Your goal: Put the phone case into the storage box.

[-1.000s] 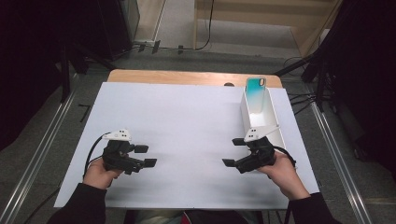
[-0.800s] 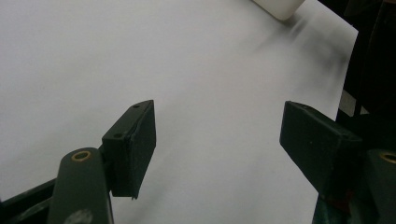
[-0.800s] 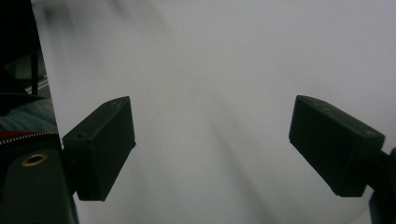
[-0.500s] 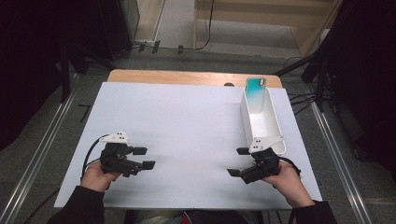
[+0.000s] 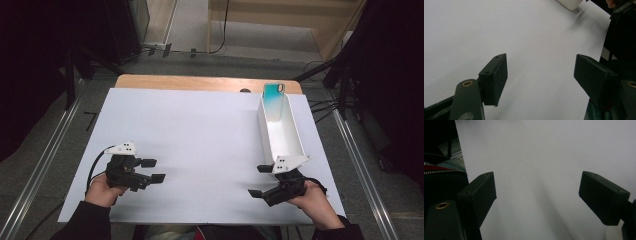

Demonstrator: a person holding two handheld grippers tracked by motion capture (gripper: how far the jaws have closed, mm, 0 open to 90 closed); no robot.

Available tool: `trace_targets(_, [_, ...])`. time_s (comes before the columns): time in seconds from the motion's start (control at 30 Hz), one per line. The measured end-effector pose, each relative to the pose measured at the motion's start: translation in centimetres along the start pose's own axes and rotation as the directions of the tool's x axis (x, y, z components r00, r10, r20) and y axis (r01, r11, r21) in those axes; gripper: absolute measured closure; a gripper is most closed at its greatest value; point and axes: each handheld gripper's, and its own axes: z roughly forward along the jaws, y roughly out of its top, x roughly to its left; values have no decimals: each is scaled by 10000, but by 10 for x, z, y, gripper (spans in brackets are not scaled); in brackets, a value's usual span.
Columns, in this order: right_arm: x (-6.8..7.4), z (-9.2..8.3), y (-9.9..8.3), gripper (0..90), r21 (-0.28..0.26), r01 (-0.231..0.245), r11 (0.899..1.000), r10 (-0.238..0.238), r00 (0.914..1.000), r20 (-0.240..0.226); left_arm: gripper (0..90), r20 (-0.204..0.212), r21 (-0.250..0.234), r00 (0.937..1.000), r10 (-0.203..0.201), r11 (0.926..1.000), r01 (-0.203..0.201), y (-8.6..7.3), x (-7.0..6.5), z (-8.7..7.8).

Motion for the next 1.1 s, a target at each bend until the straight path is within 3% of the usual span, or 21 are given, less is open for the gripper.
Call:
trace_targets(0.27, [1, -2, -7, 131, 283, -55, 9996, 52, 9999, 121, 270, 39, -11, 10000, 3, 10000, -3, -1, -1, -1])
trace_targets(1.1, [-1, 0, -9, 131, 398, -107, 9992, 103, 9999, 121, 270, 127, 44, 9998, -132, 9999, 132, -1, 1, 0])
